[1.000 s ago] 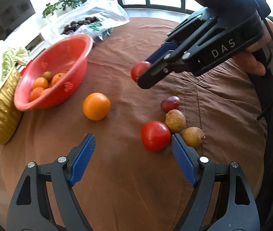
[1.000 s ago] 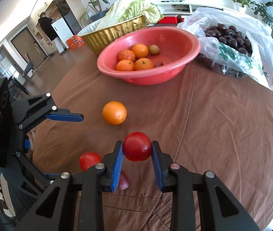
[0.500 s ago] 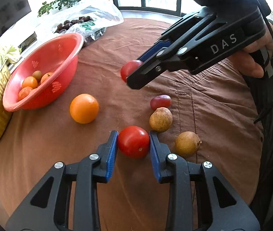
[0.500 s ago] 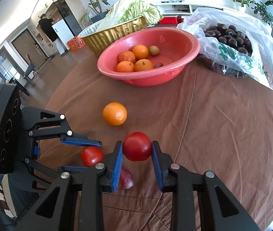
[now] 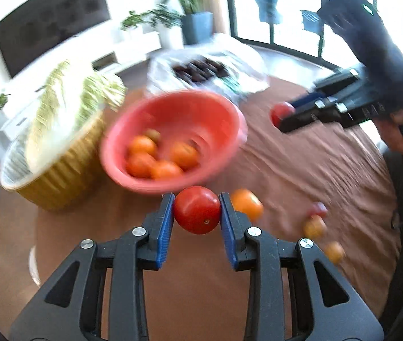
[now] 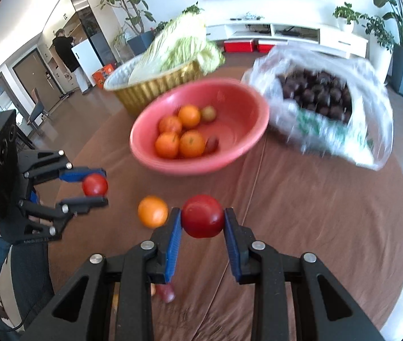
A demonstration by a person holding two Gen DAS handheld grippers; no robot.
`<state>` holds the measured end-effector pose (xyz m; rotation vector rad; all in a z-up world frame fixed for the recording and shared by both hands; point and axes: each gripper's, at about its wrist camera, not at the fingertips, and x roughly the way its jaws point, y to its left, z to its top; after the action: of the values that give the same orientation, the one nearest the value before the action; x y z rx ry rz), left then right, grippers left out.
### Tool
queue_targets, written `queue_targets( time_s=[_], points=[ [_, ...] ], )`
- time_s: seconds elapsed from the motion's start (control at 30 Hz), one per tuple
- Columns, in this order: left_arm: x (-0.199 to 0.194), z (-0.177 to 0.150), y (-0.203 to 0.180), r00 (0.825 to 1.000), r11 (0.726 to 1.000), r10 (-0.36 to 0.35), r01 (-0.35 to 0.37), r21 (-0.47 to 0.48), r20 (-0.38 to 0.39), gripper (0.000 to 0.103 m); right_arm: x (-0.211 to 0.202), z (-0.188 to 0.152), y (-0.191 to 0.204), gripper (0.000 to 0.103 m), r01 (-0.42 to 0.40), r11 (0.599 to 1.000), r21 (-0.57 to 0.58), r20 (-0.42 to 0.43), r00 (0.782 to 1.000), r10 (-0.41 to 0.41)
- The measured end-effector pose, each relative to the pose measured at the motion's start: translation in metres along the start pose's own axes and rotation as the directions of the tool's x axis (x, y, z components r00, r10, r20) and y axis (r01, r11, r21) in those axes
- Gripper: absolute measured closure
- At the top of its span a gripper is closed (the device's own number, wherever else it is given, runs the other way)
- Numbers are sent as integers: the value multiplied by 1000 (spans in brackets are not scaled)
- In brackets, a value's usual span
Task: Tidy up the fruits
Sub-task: 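Carry both tomatoes over the red basin and open both tools to drop them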
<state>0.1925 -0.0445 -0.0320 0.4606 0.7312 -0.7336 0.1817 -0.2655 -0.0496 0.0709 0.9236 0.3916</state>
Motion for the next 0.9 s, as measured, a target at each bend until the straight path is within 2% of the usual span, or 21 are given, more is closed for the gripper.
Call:
queue_targets(
  time_s=[0.13, 0.37, 0.5, 0.73, 0.77, 0.8, 0.87, 0.9],
  points=[
    [19, 28, 18, 999, 999, 44, -44, -18, -13, 74, 9, 29, -1, 71, 36, 999, -35, 17, 999, -35],
    [59, 44, 28, 997, 999, 41, -43, -22, -72, 74, 41, 63, 5, 71, 77, 990, -116, 0, 997, -77],
    [76, 44, 28, 995, 999, 42, -44, -20, -93, 74, 61, 68, 6, 71, 113, 981, -160, -28, 993, -119],
    [100, 47, 33, 991, 998, 60, -64, -28, -122, 72, 79, 66, 0, 71, 135, 976, -171, -60, 987, -147],
    [101, 47, 33, 990, 997, 68, -72, -27, -126, 67, 80, 67, 1, 71, 139, 974, -177, -63, 986, -152],
    [102, 46, 34, 988, 996, 79, -83, -25, -130, 50, 81, 67, 1, 71, 143, 973, -181, -65, 986, -156],
    [100, 45, 37, 990, 995, 94, -98, -35, -106, 35, 82, 68, 2, 71, 144, 972, -186, -68, 985, -159],
    [98, 44, 39, 991, 995, 87, -92, -44, -103, 34, 82, 68, 2, 70, 142, 972, -189, -69, 985, -158]
  ],
)
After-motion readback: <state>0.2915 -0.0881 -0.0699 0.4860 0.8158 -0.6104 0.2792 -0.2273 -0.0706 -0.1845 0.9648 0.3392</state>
